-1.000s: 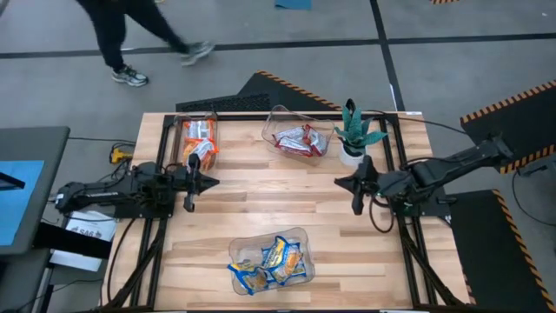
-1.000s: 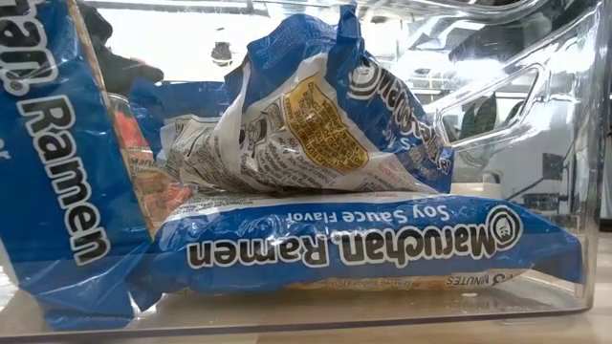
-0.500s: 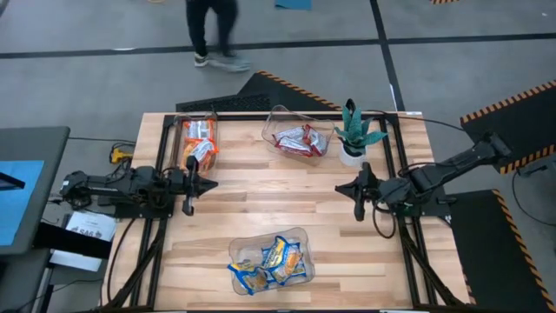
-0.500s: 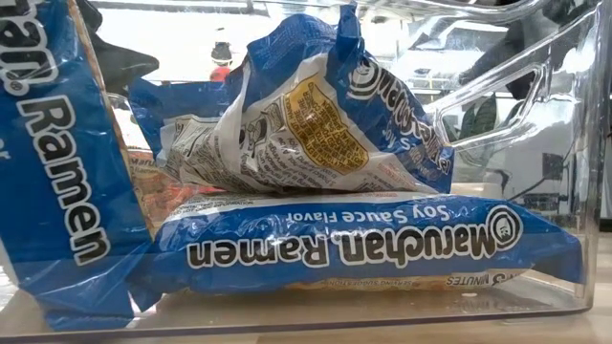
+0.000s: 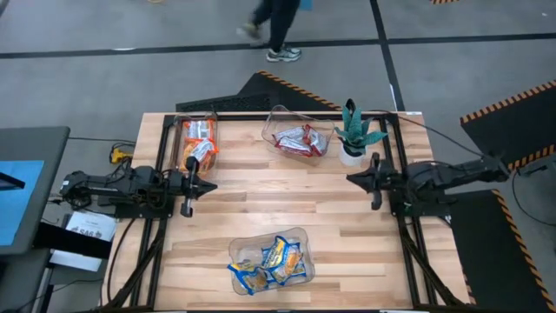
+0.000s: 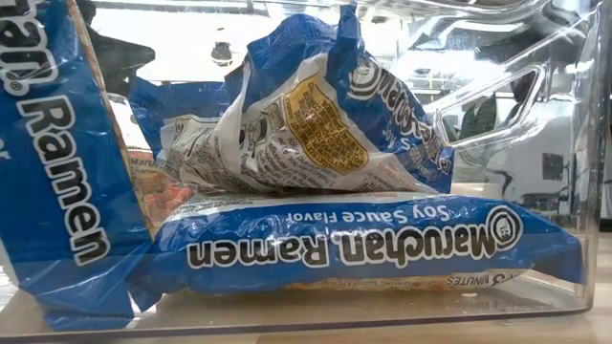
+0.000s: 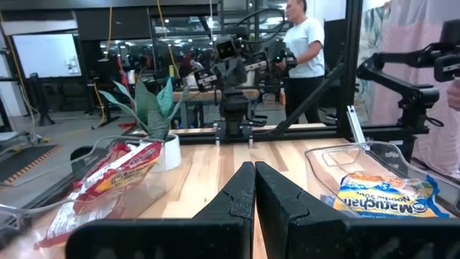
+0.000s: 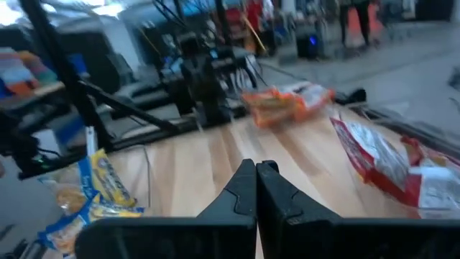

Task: Sort Maruchan noodles
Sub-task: Return to Home Position

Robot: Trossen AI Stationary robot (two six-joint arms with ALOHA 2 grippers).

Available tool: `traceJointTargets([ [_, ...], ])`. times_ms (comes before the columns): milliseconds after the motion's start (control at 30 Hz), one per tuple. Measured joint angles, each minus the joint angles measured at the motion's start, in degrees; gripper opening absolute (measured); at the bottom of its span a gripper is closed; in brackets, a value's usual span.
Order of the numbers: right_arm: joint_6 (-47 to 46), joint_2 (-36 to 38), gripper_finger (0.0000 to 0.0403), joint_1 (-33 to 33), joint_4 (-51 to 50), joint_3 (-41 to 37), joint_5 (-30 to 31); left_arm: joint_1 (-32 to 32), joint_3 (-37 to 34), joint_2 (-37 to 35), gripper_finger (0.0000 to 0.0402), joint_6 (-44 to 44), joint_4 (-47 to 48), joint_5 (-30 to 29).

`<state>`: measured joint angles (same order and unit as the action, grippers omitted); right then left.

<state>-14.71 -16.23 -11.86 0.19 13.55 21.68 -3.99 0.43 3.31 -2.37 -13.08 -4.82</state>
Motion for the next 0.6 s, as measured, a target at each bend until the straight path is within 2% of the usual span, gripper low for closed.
traceJointTargets([
  [100, 1.60, 4.47, 0.0016, 2.82, 4.11, -4.01, -4.10, 0.00, 0.00, 0.00, 0.0000, -0.04, 0.25, 0.00],
  [300, 2.26, 11.46, 0.0016, 7.22, 5.56, -8.94, -9.47, 0.00, -0.02, 0.00, 0.0000, -0.20, 0.75, -0.02],
  [467, 3.29, 16.04, 0.0016, 9.12, 6.31, -12.80, -11.62, 0.00, -0.04, 0.00, 0.0000, -1.31, 1.98, 0.48],
  [600, 4.49, 15.86, 0.0016, 9.44, 3.20, -13.10, -11.59, 0.00, -0.04, 0.00, 0.0000, -0.44, 3.19, 0.50],
])
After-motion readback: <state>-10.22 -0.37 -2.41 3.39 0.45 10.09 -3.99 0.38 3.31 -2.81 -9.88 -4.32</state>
